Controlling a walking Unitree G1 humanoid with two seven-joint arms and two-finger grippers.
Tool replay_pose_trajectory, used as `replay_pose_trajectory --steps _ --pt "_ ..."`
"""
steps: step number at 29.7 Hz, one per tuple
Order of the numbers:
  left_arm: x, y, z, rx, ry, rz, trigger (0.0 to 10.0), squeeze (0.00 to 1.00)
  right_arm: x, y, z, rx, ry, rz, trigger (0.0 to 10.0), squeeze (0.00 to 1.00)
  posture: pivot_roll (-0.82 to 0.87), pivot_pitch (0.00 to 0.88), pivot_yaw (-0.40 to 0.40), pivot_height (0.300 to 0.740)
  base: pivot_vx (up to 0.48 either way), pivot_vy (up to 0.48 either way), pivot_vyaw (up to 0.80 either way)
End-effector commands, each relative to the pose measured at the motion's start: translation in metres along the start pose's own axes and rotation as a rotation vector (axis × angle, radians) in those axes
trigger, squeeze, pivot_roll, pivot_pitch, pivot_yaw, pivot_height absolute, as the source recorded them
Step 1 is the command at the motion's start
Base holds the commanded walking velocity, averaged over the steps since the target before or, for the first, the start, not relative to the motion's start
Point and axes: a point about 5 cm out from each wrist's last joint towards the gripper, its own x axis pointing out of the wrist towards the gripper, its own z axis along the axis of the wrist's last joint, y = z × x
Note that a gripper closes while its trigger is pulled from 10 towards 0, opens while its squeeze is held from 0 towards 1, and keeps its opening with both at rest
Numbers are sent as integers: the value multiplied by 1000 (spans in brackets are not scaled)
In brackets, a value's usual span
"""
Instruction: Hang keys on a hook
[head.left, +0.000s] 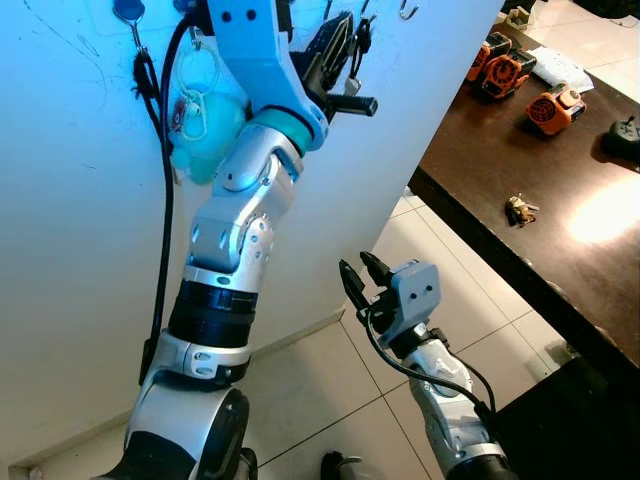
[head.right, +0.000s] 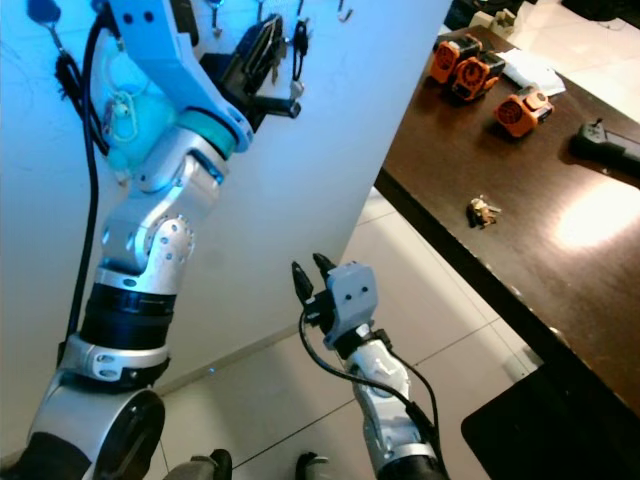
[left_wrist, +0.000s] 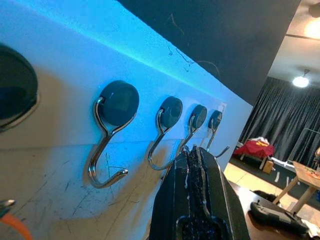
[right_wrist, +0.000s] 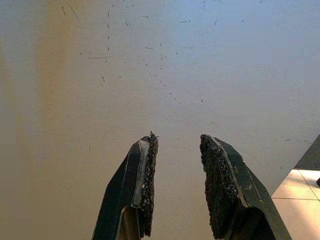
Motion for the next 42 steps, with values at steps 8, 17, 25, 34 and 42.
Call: replay_pose_trajectory --steps 8,17,25,34,42 --pt "-1 3 5 -2 -25 13 10000 0 -4 -1 -5 -3 22 -2 10000 0 -51 138 -8 740 0 0 0" --pt "-6 2 8 -18 -33 -18 10000 0 -4 -1 -5 -5 23 2 10000 0 -49 135 -14 740 0 0 0" --pt "-6 3 5 -4 -21 -9 10000 0 -4 -1 -5 -5 24 5 10000 0 -48 134 -17 740 0 0 0" --pt "-5 -1 -2 19 18 -8 10000 0 -5 -2 -5 -6 25 3 10000 0 -52 138 -18 740 0 0 0" --pt "-2 2 -7 32 59 20 10000 0 -5 -1 -6 -3 26 2 10000 0 -52 138 -18 740 0 0 0"
